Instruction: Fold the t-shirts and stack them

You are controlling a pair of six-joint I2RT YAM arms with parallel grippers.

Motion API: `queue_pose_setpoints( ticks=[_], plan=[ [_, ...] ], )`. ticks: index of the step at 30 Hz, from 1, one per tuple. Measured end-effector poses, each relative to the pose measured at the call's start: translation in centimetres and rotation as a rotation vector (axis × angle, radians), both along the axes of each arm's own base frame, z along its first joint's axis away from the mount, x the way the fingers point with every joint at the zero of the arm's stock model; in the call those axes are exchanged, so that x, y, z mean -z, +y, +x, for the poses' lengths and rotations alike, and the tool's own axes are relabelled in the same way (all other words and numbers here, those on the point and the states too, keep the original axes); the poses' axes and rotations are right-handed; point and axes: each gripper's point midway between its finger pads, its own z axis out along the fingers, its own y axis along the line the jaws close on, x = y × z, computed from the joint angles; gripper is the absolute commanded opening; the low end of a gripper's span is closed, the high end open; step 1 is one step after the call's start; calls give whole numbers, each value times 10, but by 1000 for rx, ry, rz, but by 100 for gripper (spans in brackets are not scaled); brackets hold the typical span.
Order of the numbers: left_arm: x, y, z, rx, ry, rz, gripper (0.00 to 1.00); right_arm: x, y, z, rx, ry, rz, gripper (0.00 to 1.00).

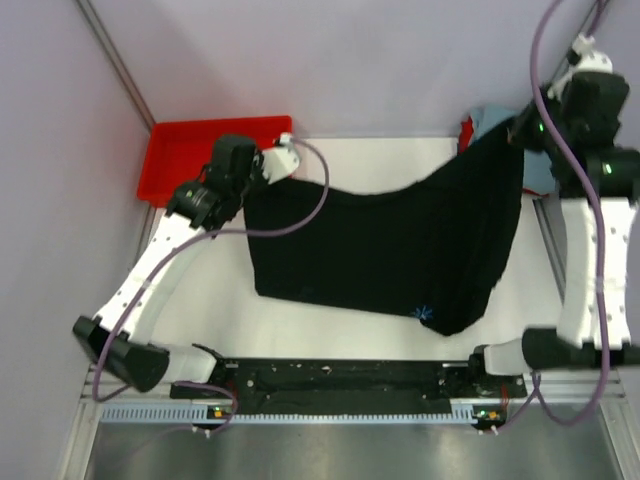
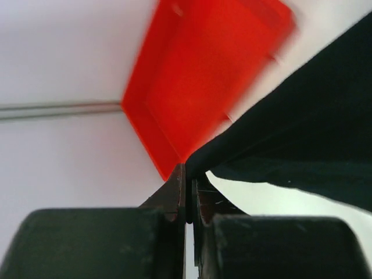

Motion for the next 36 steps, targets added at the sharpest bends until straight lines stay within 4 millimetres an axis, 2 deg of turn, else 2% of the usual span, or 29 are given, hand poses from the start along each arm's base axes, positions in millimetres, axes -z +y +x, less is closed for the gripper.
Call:
queue_pose_setpoints(
  ticks=[2, 4, 5, 6, 7, 8, 9, 12, 13, 16, 19, 21, 23, 25, 27, 31, 32, 34, 36],
  plan=[
    [-25, -12, 41, -32, -84, -27, 0, -16, -8, 64, 24, -26, -26, 0],
    [-65, -18, 77, -64, -194, -73, 0, -37, -17, 105, 44, -80, -37, 0],
    [-89, -19, 90, -79, -258, -104, 0, -54, -24, 119, 59, -131, -41, 0],
    [-109, -19, 98, -90, -312, -130, 0, -72, -31, 126, 80, -187, -44, 0],
    [-139, -17, 106, -102, -391, -167, 0, -91, -41, 125, 110, -251, -52, 0],
    [-165, -16, 109, -106, -465, -202, 0, -106, -48, 118, 133, -295, -64, 0],
    [-182, -11, 109, -113, -511, -220, 0, -125, -55, 106, 158, -355, -84, 0],
    [-227, -6, 100, -103, -633, -273, 0, -175, -62, 49, 200, -508, -152, 0],
    [-236, -6, 96, -95, -656, -286, 0, -196, -60, 21, 206, -580, -178, 0],
    [-241, -13, 88, -45, -659, -304, 0, -227, -55, -51, 221, -722, -209, 0],
    [-215, -21, 79, 16, -588, -297, 0, -217, -47, -108, 212, -771, -204, 0],
    [-179, -26, 68, 65, -488, -275, 0, -189, -42, -136, 206, -755, -176, 0],
    [-142, -30, 53, 108, -387, -250, 0, -154, -40, -148, 205, -711, -135, 0],
    [-96, -32, 33, 159, -270, -217, 0, -100, -38, -152, 206, -606, -80, 0],
    [-39, -31, 5, 214, -129, -177, 0, -37, -35, -149, 206, -453, -13, 0],
    [70, -23, -53, 290, 169, -103, 0, 70, -22, -149, 191, -130, 102, 0],
    [95, -19, -69, 305, 247, -87, 0, 88, -17, -151, 178, -67, 127, 0],
    [132, -13, -97, 324, 371, -69, 0, 124, -4, -158, 143, 72, 186, 0],
    [161, -5, -127, 344, 478, -55, 0, 151, 8, -169, 115, 192, 232, 0]
  ],
)
